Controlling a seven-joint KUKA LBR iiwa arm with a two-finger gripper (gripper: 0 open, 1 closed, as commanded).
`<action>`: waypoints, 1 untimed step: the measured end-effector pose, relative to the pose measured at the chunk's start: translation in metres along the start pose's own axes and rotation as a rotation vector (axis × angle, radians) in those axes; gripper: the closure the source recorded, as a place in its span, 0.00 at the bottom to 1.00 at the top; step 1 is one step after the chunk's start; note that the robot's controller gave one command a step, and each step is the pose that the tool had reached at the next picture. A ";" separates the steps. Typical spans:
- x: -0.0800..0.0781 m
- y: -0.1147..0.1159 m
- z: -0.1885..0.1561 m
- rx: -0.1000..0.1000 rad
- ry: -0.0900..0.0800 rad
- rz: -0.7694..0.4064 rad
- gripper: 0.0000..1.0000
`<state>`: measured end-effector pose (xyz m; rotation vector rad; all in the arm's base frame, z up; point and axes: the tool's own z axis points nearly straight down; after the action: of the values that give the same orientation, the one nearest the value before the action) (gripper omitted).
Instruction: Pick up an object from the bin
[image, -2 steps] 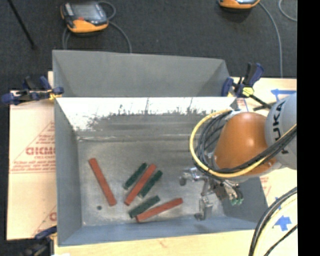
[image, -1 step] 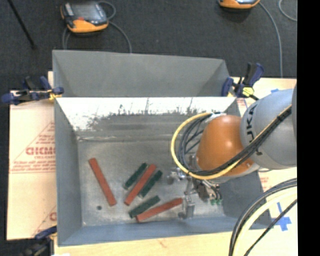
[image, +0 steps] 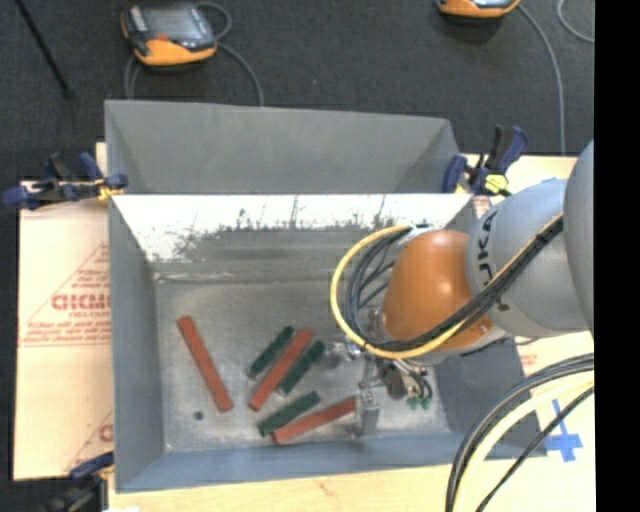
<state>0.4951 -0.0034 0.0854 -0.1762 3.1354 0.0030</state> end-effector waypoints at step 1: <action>0.015 0.003 0.015 0.003 -0.001 -0.023 1.00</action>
Offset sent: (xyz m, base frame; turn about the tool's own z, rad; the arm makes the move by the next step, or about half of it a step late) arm 0.0000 0.0000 0.0000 0.0000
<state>0.4802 -0.0020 0.0701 -0.2124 3.1323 -0.0009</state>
